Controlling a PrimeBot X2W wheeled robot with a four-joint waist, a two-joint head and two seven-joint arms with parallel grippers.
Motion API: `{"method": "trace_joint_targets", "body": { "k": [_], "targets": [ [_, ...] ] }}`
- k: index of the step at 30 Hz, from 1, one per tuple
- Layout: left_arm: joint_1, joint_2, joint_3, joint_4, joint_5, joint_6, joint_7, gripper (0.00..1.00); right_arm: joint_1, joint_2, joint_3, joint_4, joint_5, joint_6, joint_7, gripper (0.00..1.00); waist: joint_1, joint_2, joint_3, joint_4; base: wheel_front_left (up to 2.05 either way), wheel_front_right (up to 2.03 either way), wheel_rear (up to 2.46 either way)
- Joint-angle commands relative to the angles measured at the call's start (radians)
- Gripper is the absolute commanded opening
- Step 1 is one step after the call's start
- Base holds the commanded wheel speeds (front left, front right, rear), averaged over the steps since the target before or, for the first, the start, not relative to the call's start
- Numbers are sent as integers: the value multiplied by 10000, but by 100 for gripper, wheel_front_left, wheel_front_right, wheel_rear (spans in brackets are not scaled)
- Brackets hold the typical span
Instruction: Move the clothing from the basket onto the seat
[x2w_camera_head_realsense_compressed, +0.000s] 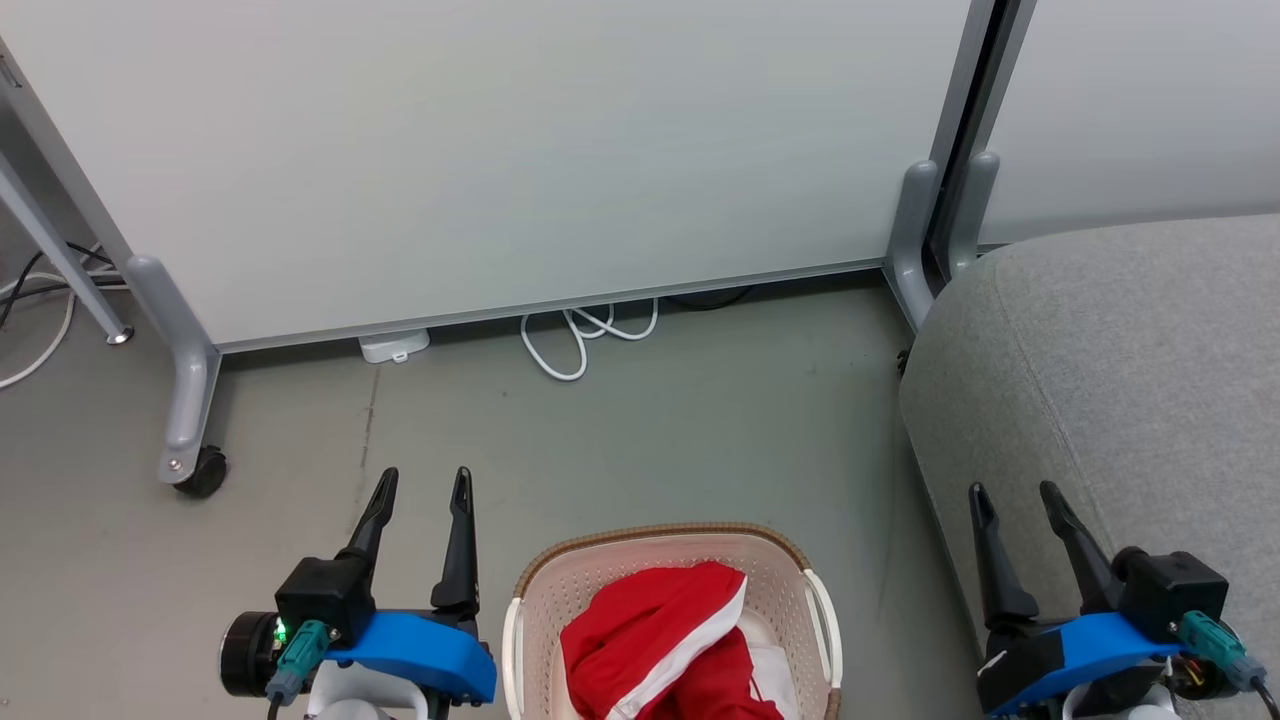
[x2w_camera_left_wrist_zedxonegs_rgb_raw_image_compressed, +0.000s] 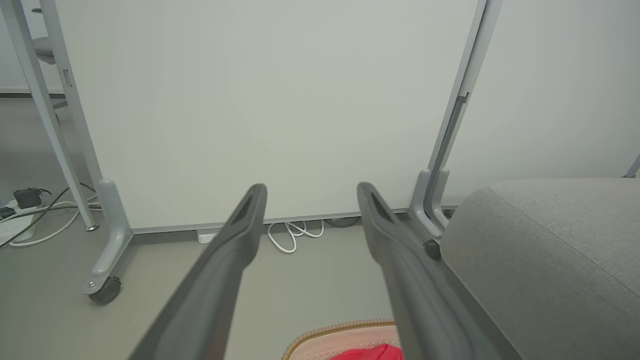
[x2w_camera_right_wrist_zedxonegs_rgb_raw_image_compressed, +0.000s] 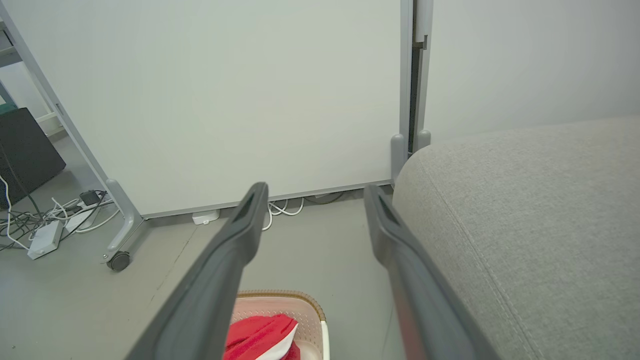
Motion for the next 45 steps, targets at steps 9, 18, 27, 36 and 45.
{"method": "trace_joint_targets", "body": {
  "k": [9,18,27,36,45],
  "targets": [
    [-410,22,69,-3,181,-67,-47,100,-647,-58,311,-377,95,4,-53,100,0,0,1273,-394,0,0,0],
    [-1392,95,-15,409,467,-308,-39,100,-1951,-52,646,-853,42,4,-201,100,0,0,3521,-1128,0,0,0],
    [-2698,318,-576,1690,952,-566,-39,100,-3160,-47,1130,-1193,244,4,-361,100,0,0,5549,-1904,0,0,0],
    [-3766,621,-1531,3413,1504,-691,-39,100,-3497,-43,1282,-1218,638,4,-610,100,0,0,6900,-2417,0,0,0],
    [-4884,1093,-2284,5274,1753,-739,-39,100,-3799,-43,1907,-1142,1201,4,-690,100,0,0,7879,-2988,0,0,0]
  ]
}}
